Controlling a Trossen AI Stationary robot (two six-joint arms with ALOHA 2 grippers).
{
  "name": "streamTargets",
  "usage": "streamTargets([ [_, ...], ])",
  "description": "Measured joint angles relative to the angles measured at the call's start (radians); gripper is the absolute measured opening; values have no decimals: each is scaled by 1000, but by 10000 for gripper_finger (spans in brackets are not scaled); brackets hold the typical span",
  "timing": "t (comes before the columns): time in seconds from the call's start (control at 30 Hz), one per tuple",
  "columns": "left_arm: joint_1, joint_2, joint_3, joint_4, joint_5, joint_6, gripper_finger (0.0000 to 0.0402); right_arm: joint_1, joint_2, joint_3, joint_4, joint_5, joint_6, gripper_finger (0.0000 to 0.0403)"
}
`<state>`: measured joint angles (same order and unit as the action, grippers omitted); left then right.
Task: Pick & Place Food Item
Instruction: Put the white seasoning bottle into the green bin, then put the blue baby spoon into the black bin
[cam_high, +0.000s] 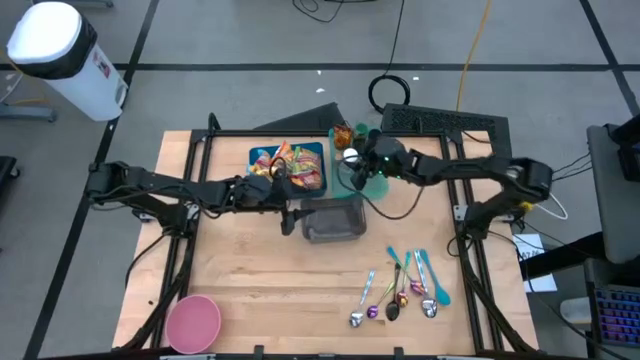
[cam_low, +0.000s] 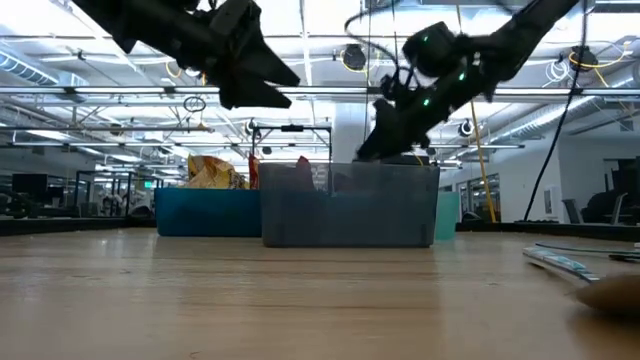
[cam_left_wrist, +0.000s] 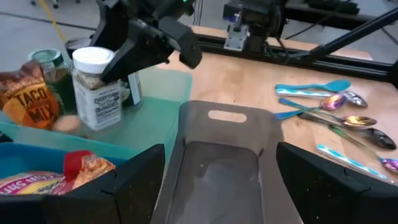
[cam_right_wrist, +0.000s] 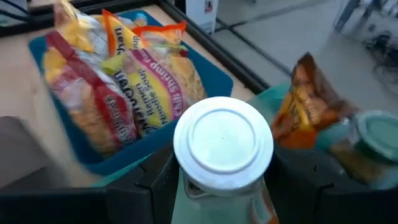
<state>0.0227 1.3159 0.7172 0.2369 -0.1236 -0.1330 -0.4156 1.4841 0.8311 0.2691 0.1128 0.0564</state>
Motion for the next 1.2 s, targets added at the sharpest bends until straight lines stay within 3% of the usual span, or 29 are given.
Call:
streamTargets([
  [0.23, 0, -1, 1, -3, 1, 1, 325, -22, 145, 1, 129, -14, -43, 186],
  [0.57, 1, -1, 1, 0, -4, 19, 312, -21, 165, 3, 151, -11, -52, 187],
  [0.87, 1, -1, 1, 0, -7, 18, 328, -21, 166, 1, 172, -14, -46, 363],
  [1.0, 1, -1, 1, 0, -7, 18, 330, -14, 163, 1, 172, -13, -53, 390],
  [1.2, 1, -1, 1, 0, -8, 17, 320, 33, 90, -1, 133, -12, -150, 393],
])
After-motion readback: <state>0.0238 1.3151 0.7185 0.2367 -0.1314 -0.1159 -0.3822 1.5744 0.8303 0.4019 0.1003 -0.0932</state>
